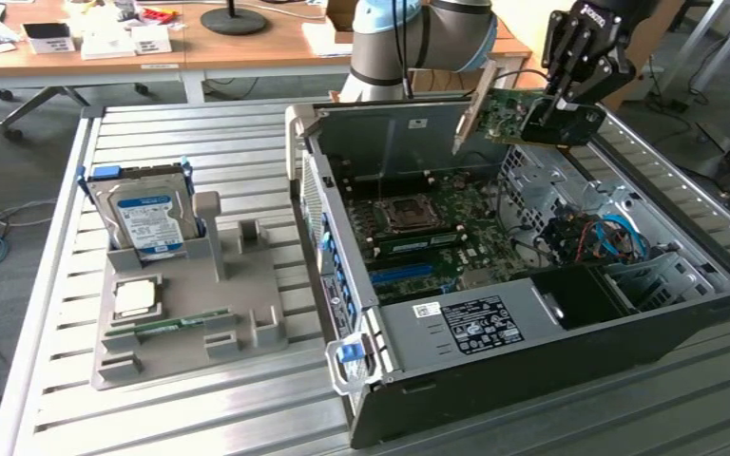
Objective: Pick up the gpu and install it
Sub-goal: 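Insert the gpu into the slot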
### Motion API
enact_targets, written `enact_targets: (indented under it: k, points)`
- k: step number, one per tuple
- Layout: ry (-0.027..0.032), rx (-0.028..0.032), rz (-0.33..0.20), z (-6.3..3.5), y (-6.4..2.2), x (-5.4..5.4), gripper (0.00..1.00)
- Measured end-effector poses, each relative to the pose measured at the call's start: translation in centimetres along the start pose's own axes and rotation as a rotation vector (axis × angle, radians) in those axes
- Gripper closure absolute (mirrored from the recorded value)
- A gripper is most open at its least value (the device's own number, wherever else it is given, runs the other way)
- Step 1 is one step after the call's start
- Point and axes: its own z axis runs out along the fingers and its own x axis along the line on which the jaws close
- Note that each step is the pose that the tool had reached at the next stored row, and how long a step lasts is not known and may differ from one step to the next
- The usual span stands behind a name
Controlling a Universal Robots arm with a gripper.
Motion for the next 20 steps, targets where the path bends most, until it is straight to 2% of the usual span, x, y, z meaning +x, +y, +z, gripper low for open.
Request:
enact_targets:
  k: [4, 6, 8, 12, 17, 20]
  points:
    - [0.0, 0.0012, -0.01, 0.04, -0.01, -0.01, 0.73]
    - [-0.0007, 0.0072, -0.02, 0.09, 0.0, 0.0, 0.73]
    - [-0.0018, 0.0169, -0.029, 0.17, 0.01, 0.0, 0.73]
    - [-0.006, 0.0433, -0.046, 0.34, 0.03, 0.02, 0.73]
    - [-0.0089, 0.0637, -0.067, 0.56, 0.1, 0.04, 0.73]
    - [-0.0116, 0.08, -0.077, 0.65, 0.17, 0.05, 0.73]
